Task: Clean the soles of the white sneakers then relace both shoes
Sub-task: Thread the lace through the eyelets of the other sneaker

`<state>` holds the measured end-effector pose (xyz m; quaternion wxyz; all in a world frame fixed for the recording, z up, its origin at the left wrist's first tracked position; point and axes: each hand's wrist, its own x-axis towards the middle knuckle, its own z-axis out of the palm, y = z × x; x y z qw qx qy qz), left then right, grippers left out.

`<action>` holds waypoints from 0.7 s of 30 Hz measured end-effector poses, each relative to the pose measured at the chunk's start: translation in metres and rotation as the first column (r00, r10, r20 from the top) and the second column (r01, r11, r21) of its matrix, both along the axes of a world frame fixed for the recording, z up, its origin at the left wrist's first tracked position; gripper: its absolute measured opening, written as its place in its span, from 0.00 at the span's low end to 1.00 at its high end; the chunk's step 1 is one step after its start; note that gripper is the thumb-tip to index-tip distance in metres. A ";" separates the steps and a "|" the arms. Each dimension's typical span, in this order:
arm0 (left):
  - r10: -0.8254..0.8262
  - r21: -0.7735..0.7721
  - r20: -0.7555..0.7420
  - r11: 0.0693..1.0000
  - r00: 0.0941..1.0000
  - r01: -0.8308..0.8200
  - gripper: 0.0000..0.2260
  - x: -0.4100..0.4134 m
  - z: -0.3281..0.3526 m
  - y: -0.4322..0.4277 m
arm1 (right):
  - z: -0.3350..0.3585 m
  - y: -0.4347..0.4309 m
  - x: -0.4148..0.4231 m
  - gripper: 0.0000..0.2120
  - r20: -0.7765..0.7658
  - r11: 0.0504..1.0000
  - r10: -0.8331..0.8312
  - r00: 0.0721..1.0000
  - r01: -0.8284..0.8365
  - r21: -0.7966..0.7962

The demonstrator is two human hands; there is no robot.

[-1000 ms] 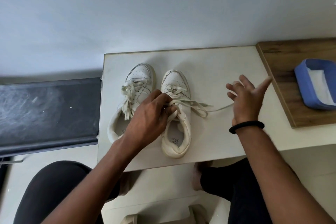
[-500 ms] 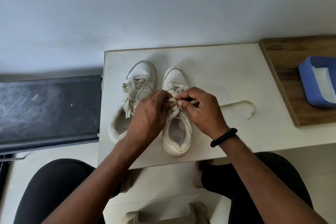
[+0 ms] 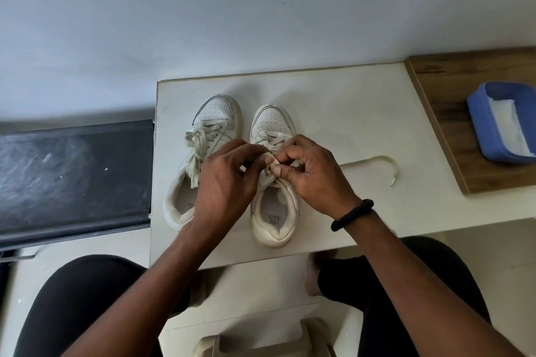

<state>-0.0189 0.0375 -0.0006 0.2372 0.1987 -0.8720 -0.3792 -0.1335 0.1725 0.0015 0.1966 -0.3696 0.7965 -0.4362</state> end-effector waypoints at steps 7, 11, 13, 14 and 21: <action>-0.132 0.258 0.127 0.961 0.983 0.096 0.08 -0.002 0.002 0.006 | 0.004 0.007 -0.011 0.05 0.083 0.996 0.076 0.994 -0.080 0.039; -0.192 0.356 0.182 0.927 0.964 0.118 0.10 -0.002 0.005 0.004 | 0.006 0.006 -0.008 0.07 0.076 0.997 0.068 0.995 -0.071 0.033; -0.240 0.478 0.174 0.868 0.955 0.131 0.11 -0.002 0.005 0.001 | 0.006 0.005 -0.005 0.06 0.073 0.998 0.055 0.996 -0.057 0.027; -0.264 0.535 0.161 0.833 0.951 0.140 0.12 -0.001 0.005 0.000 | 0.006 0.004 -0.005 0.05 0.067 0.998 0.053 0.996 -0.054 0.024; -0.231 0.627 0.128 0.772 0.965 0.102 0.13 0.001 0.007 0.003 | 0.001 0.003 -0.003 0.03 -0.014 0.999 0.037 0.999 -0.037 0.038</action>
